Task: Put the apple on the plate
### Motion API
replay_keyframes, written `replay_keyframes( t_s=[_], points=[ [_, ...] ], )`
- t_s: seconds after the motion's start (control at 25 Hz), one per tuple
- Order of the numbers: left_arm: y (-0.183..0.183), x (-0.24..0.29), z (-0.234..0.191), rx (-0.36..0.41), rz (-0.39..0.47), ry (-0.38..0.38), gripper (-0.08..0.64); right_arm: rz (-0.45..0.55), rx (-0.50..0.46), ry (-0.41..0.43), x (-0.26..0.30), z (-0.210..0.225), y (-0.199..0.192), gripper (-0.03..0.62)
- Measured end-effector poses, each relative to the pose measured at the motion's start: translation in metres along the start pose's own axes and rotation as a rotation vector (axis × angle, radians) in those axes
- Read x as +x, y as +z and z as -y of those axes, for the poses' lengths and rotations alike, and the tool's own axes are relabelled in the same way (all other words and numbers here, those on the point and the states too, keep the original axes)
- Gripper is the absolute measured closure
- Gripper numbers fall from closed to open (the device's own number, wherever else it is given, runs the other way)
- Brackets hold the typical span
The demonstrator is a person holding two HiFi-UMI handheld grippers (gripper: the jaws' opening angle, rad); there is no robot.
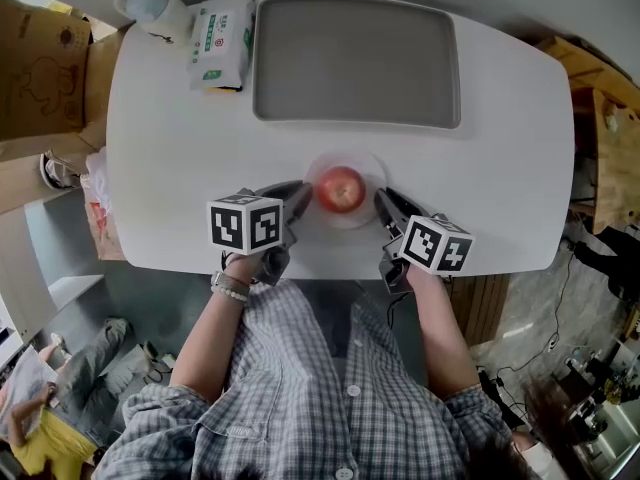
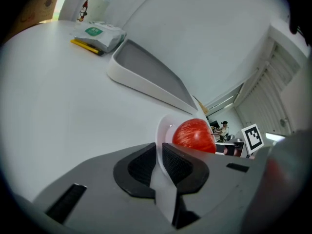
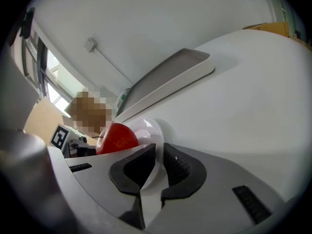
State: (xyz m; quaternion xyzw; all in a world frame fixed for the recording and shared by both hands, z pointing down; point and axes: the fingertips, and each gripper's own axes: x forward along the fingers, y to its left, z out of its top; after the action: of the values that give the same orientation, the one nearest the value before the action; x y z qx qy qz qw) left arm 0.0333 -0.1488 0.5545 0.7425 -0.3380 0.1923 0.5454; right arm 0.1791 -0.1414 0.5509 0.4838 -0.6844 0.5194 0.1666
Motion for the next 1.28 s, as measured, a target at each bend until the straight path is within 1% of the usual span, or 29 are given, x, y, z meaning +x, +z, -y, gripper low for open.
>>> replay_keyframes(
  t_s=[0.16,0.36,0.6,0.96,1.28],
  points=[
    [0.001,0.000,0.000,-0.020,-0.007,0.010,0.514,0.006,0.050,-0.003,-0.001,0.000,0.001,0.534],
    [0.003,-0.002,0.003,-0.074,-0.023,-0.020,0.523,-0.001,0.075,-0.009,-0.004,-0.001,-0.001,0.537],
    [0.002,-0.005,0.004,-0.091,-0.026,-0.017,0.525,0.001,0.138,-0.007,-0.006,-0.002,-0.003,0.540],
    [0.010,-0.007,0.010,-0.111,-0.011,-0.035,0.525,0.021,0.184,0.000,-0.013,-0.006,0.005,0.543],
    [0.024,-0.014,0.022,-0.137,0.000,-0.074,0.526,0.035,0.187,0.004,-0.024,-0.014,0.020,0.543]
  ],
)
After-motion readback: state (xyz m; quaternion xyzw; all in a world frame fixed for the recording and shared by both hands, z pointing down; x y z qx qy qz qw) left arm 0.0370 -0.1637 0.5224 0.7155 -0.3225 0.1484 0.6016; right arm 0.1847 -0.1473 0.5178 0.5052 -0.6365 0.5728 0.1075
